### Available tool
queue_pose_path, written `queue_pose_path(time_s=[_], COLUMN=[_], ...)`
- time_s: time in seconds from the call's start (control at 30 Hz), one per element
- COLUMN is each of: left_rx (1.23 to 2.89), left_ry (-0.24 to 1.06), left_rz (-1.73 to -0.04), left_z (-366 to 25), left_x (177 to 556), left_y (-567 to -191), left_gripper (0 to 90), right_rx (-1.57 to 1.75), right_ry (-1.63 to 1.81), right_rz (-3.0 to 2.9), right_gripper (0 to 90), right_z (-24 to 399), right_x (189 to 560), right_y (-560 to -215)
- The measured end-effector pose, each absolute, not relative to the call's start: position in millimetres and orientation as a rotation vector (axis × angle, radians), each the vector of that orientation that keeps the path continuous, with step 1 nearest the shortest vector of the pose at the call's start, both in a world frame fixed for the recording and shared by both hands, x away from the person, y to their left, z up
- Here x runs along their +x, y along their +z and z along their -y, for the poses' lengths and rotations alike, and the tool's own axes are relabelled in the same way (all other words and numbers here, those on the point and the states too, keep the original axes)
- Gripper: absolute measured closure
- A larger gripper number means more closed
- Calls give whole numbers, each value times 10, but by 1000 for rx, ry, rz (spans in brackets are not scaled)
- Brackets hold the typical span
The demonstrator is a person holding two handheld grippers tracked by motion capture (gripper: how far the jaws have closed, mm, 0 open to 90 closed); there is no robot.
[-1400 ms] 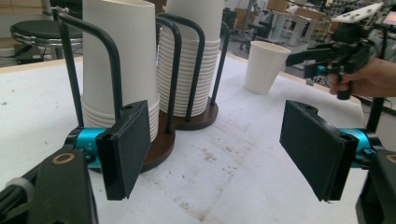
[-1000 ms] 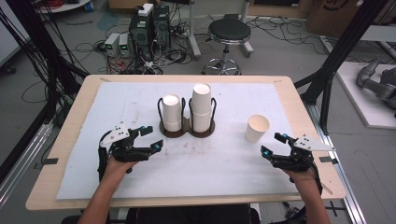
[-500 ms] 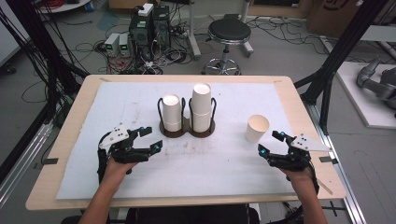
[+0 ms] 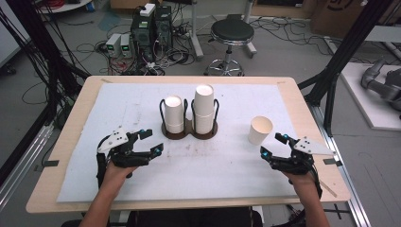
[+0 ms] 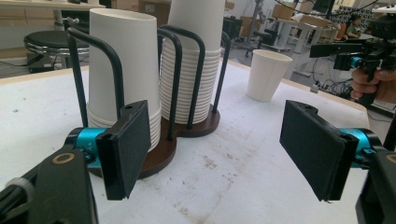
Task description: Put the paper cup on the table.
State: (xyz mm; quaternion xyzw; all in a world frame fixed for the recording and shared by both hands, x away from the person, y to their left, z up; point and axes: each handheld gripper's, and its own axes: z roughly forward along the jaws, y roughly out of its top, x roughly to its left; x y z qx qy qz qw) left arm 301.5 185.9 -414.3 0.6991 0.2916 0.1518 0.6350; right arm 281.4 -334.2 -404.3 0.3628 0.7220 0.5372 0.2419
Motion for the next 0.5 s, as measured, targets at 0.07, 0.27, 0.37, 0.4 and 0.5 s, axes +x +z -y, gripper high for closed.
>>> queue_pose_path(time_s=[0.07,0.27,0.37,0.4,0.5], left_rx=[1597,1604,1602,1602,1600], left_ry=[344,344,343,342,344], left_rz=[-667,-663,-665,-668,-672], left_z=[-1853,-1854,-1856,-1858,-1863], left_x=[3021,3012,3010,3008,3004], left_y=[-4146,-4143,-4147,-4150,-4158], left_gripper=[248,247,247,247,247], right_rx=[994,996,994,999,1000], right_ry=[1469,1463,1458,1458,1461], right_rz=[-1973,-1965,-1963,-1966,-1971], right_gripper=[187,187,187,187,187], right_z=[3355,3364,3367,3367,3364], right_x=[2815,2806,2809,2811,2826], right_y=[-4047,-4044,-4046,-4046,-4055])
